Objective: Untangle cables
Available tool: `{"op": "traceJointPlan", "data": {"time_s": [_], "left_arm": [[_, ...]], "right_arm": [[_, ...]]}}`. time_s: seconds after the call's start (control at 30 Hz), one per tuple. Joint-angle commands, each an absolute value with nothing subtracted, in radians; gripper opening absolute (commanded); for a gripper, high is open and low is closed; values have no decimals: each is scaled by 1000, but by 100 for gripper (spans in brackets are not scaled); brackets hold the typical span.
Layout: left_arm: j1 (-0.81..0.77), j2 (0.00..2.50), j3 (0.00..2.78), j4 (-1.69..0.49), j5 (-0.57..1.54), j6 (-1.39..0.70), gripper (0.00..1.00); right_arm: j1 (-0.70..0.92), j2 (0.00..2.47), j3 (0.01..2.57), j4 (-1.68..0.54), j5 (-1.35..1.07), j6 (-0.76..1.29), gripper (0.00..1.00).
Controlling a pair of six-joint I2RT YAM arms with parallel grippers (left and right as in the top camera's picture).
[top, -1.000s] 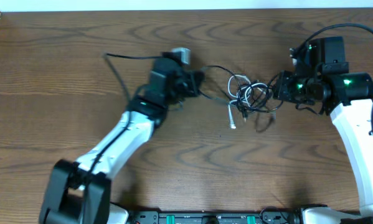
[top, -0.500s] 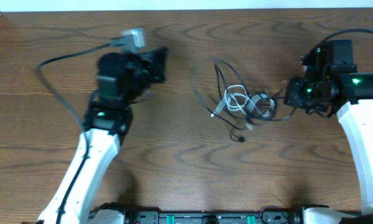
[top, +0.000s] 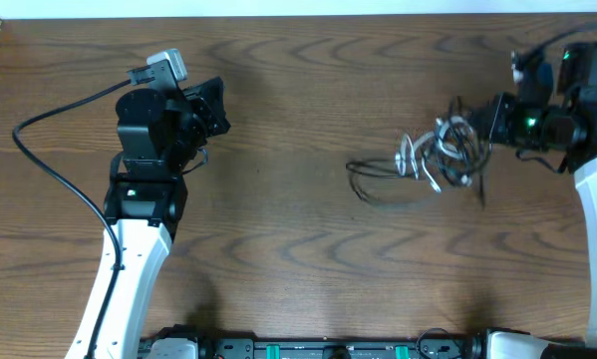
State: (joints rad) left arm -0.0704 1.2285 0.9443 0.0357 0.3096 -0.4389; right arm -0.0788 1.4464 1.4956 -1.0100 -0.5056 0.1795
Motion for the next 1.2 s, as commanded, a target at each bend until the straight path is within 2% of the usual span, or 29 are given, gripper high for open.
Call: {"op": "traceJointPlan", "data": {"time_s": [0.0, 0.07, 0.23, 0.3, 0.4, 0.5, 0.93, 1.17], "left_arm": [[-102, 1227, 966, 36, 306, -412, 8], [-128, 1229, 966, 38, 336, -412, 9], [-202, 1288, 966, 46, 478, -413, 24], [-235, 1347, 966, 76, 567, -413, 35], [-281, 1427, 966, 165, 671, -416, 56], [-327, 1483, 966, 253, 704, -449, 64], [-513, 1589, 966, 363, 697, -458, 65], [-609, 1626, 966, 385, 519, -458, 65]], "right_arm": [[-15, 1443, 1524, -977, -707, 162, 1], [33, 1443, 1524, -962, -702, 164, 1], [123, 1444, 1524, -960, -552, 208, 1], [135, 1444, 1524, -955, -544, 210, 1], [136, 1446, 1524, -959, -532, 213, 1], [136, 1452, 1524, -963, -527, 214, 1], [136, 1465, 1523, -973, -526, 216, 1], [136, 1465, 1523, -979, -527, 216, 1]]}}
